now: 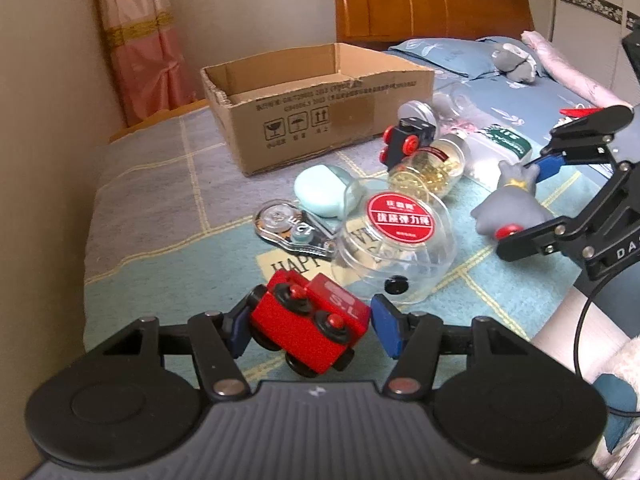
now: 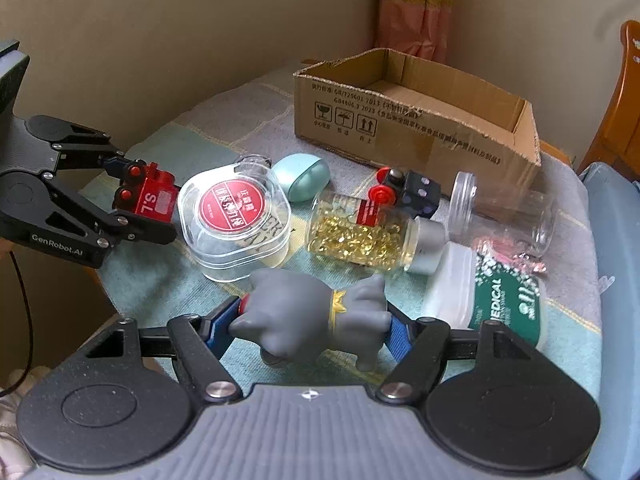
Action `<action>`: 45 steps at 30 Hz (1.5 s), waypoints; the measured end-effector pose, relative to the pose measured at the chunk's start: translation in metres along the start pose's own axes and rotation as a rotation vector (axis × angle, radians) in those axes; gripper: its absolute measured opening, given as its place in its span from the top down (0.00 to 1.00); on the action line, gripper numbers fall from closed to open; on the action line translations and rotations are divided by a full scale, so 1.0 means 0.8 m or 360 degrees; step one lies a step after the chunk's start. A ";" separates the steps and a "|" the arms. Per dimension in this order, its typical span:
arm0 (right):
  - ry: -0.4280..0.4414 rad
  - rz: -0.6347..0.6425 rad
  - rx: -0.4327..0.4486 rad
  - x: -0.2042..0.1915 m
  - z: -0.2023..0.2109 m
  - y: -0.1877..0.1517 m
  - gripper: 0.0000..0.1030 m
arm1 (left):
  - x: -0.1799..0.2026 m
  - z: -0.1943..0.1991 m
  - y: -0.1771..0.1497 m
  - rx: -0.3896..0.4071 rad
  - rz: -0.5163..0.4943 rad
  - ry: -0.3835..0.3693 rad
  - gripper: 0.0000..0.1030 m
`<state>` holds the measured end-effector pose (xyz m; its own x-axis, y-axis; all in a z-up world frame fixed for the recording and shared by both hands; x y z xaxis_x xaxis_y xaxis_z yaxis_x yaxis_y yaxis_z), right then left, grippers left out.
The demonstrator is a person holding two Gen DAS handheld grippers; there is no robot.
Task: Organize rigid objects
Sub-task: 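Grasp the red toy car with the left tool while the right tool grasps the grey figure, then carry both toys into the cardboard box and open both tools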
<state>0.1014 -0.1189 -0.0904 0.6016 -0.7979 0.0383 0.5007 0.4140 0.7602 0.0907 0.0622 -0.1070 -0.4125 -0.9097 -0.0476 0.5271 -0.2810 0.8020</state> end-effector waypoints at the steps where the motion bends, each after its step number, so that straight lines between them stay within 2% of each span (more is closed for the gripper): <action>1: 0.0001 0.0002 0.0004 0.001 0.001 0.001 0.26 | -0.001 0.000 0.001 -0.0005 0.0002 0.0007 0.42; 10: 0.0000 0.0037 0.0057 0.006 0.016 0.027 0.26 | -0.010 0.010 0.028 -0.0012 0.0030 0.0055 0.42; 18: -0.0083 0.0045 0.0210 0.045 0.033 0.094 0.26 | -0.027 0.006 0.111 0.0130 -0.0010 0.0117 0.42; 22: -0.0137 0.0009 0.0267 0.075 0.028 0.131 0.25 | -0.034 -0.018 0.169 0.0208 -0.0041 0.0102 0.42; 25: -0.0172 -0.0025 0.0278 0.098 0.016 0.155 0.25 | -0.038 -0.049 0.206 0.0222 -0.0060 0.0086 0.42; 31: -0.0243 -0.0142 0.0250 0.138 -0.016 0.182 0.25 | -0.041 -0.120 0.245 0.0176 -0.0038 0.0080 0.42; 32: -0.0252 -0.0159 0.0243 0.144 -0.021 0.185 0.25 | -0.043 -0.129 0.246 0.0170 -0.0033 0.0090 0.40; 33: -0.0262 -0.0174 0.0239 0.149 -0.027 0.188 0.25 | -0.044 -0.138 0.247 0.0167 -0.0024 0.0101 0.30; 34: -0.0266 -0.0184 0.0231 0.152 -0.031 0.189 0.25 | -0.047 -0.147 0.247 0.0162 -0.0014 0.0117 0.13; 35: -0.0269 -0.0196 0.0225 0.155 -0.036 0.190 0.25 | -0.049 -0.152 0.246 0.0171 -0.0002 0.0153 0.08; 37: -0.0280 -0.0216 0.0215 0.160 -0.046 0.193 0.25 | -0.050 -0.152 0.242 0.0194 0.0004 0.0179 0.06; 40: -0.0299 -0.0221 0.0215 0.164 -0.058 0.195 0.23 | -0.051 -0.149 0.233 0.0172 0.0023 0.0157 0.06; 42: -0.0316 -0.0230 0.0233 0.168 -0.065 0.198 0.03 | -0.051 -0.144 0.229 0.0159 0.0003 0.0168 0.06; 43: -0.0332 -0.0243 0.0255 0.170 -0.066 0.200 0.00 | -0.050 -0.140 0.226 0.0151 -0.0008 0.0179 0.06; 45: -0.0350 -0.0268 0.0288 0.172 -0.064 0.202 0.00 | -0.048 -0.131 0.222 0.0151 -0.0016 0.0188 0.06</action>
<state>0.2965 -0.1397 0.0045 0.3612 -0.9321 0.0267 0.4513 0.1998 0.8697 0.2784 0.0153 -0.0250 -0.3240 -0.9383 -0.1211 0.4487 -0.2651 0.8535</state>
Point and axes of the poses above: each gripper's, at about its wrist camera, not at the fingertips, and z roughly against the way its jaws point, x to its right, y to its top, the point moved 6 cm from there along -z, roughly the way its jaws point, and after that the axes turned 9 degrees about x, right-handed, at the moved point
